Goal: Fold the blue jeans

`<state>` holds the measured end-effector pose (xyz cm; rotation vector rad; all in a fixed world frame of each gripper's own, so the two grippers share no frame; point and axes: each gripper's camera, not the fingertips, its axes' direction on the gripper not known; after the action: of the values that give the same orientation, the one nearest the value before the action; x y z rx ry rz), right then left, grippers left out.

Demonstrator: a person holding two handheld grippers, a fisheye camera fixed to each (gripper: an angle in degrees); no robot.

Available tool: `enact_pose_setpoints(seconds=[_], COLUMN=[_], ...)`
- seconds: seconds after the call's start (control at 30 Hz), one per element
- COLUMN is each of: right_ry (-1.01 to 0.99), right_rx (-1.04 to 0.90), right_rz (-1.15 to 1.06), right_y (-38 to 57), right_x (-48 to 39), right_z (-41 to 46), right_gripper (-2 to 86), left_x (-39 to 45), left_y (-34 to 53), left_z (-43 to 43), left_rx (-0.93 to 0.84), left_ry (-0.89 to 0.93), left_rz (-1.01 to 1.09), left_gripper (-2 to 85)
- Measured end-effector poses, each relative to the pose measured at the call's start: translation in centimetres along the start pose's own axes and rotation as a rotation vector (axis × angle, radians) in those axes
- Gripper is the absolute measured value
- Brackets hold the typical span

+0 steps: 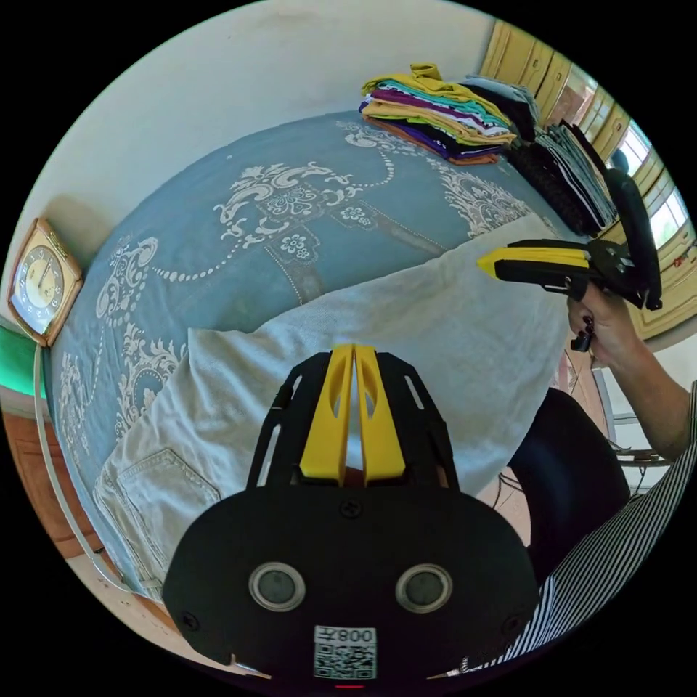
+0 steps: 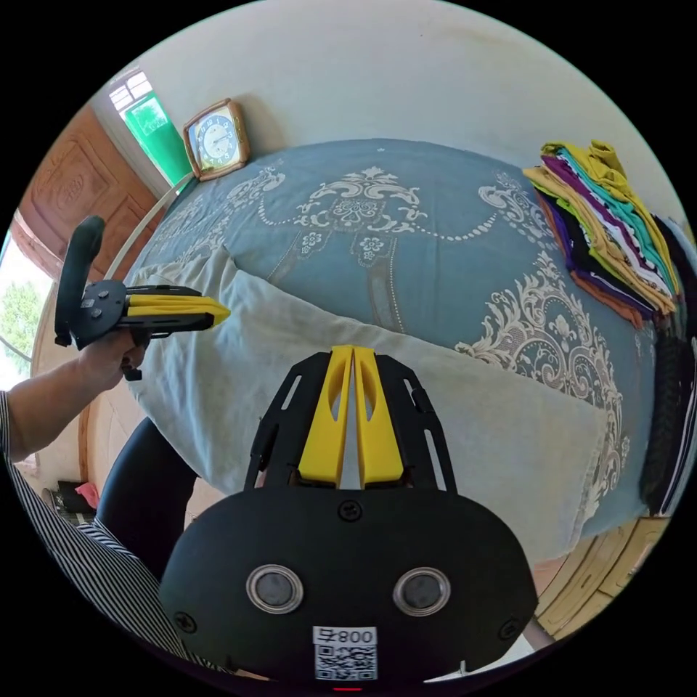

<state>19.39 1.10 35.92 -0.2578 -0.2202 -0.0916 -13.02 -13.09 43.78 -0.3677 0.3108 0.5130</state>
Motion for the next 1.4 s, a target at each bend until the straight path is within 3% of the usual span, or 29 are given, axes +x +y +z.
enact_pose_setpoints(seconds=[0.23,0.47,0.67,0.83,1.1,1.4], right_ry=[0.012,0.043,-0.057,-0.059,-0.018,-0.184], right_rx=[-0.045,-0.032,-0.030,0.060,0.258,0.327], right_rz=[0.076,0.154,0.238,0.343,0.764,0.872], right_y=[7.0,14.5,19.0,23.4,35.4,42.2], right_x=[4.6,9.0,13.4,17.7,30.2,35.8], right_z=[-1.5,-3.7,-3.4,-6.4,-11.8,-11.7], right_gripper=[0.1,0.1,0.2,0.2,1.1,4.0], left_x=[2.8,7.8,11.0,14.3,24.8,36.5], left_y=[-3.4,-7.2,-11.0,-13.6,-25.0,-38.8], left_z=[3.0,2.5,5.3,3.4,6.0,11.6], left_rx=[-0.067,-0.009,-0.092,0.020,0.082,-0.007], left_ry=[0.005,0.015,0.002,0.058,0.298,0.359], left_rz=[-0.004,0.044,0.047,0.099,0.321,0.493], left_gripper=[0.3,0.4,0.3,0.6,3.8,9.2])
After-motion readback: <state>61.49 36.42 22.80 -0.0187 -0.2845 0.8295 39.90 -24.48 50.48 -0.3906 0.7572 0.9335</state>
